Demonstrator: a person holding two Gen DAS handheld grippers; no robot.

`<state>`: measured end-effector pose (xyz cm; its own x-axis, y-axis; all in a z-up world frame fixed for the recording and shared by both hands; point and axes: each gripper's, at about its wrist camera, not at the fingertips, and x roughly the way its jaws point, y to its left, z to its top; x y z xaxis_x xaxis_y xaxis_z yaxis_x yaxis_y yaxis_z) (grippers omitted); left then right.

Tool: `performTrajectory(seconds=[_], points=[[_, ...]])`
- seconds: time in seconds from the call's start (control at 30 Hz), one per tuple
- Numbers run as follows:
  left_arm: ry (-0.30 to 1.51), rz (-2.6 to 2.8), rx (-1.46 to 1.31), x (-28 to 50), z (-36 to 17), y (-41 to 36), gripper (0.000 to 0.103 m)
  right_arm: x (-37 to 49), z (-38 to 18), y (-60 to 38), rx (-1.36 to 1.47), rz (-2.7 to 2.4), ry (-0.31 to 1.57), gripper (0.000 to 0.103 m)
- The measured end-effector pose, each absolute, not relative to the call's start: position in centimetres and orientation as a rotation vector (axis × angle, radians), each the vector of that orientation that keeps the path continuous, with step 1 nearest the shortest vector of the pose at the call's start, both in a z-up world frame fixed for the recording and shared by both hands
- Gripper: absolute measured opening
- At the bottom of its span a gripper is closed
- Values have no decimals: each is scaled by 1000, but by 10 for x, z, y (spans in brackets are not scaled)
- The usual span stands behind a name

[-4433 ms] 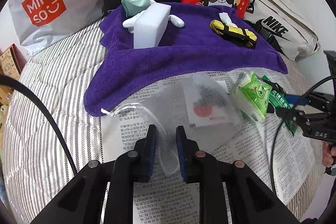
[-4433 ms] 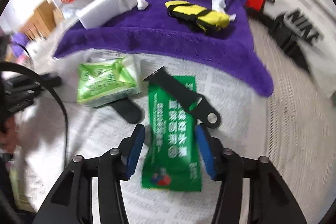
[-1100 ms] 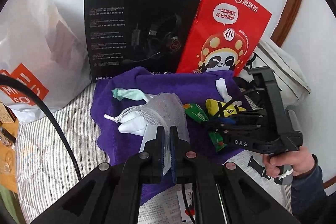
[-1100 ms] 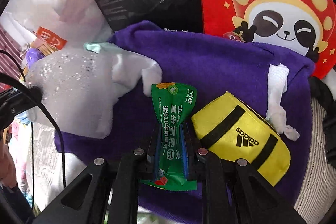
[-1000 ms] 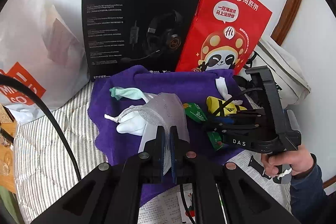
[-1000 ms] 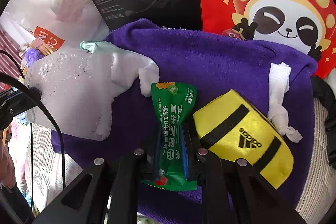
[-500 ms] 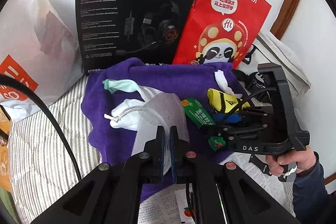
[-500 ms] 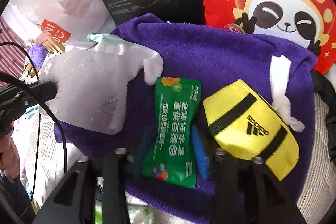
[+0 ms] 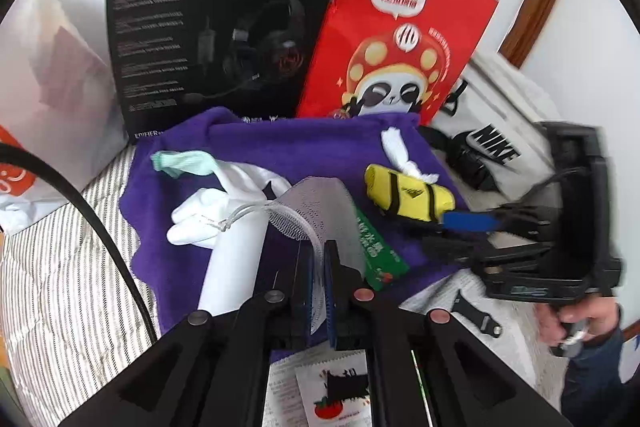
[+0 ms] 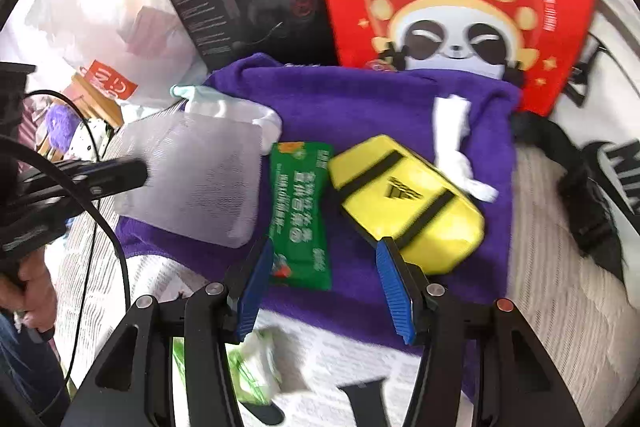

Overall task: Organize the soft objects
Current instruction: 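Lower the green packet onto the towel and open the right gripper while the left gripper releases the mesh bag, then grasp the black watch strap with the right gripper while the left gripper approaches the green wet-wipe pack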

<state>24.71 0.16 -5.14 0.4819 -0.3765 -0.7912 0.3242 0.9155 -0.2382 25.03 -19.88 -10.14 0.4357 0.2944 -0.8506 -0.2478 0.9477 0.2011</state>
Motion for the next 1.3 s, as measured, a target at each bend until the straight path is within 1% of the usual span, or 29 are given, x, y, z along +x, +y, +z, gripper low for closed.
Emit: performTrajectory(seconds=[0.23,0.5,0.67,0.73,0.87,0.97,1.1,1.3], points=[[1055,-376,11,261,-82,-18,6,231,-93,-230,94,282,1055,54],[1093,-326,78,263,-98,-25,8,227,-99,-239,131,264,1058,55],[1109,-329,77,258,-97,-25,17,216,-100,-234,106,266,1056,55],[1111,-330,80,256,-96,-26,30,211,-99,-234,99,267,1050,57],[1121,-328,91,249,-96,-28,34,201,-99,-234,93,270,1053,57],[1138,-328,90,243,-96,-28,35,194,-98,-235,74,265,1058,57],[1123,-318,111,231,-89,-29,48,184,-99,-240,70,265,1064,57],[1099,-321,114,213,-73,-26,49,159,-114,-242,4,234,1090,57]])
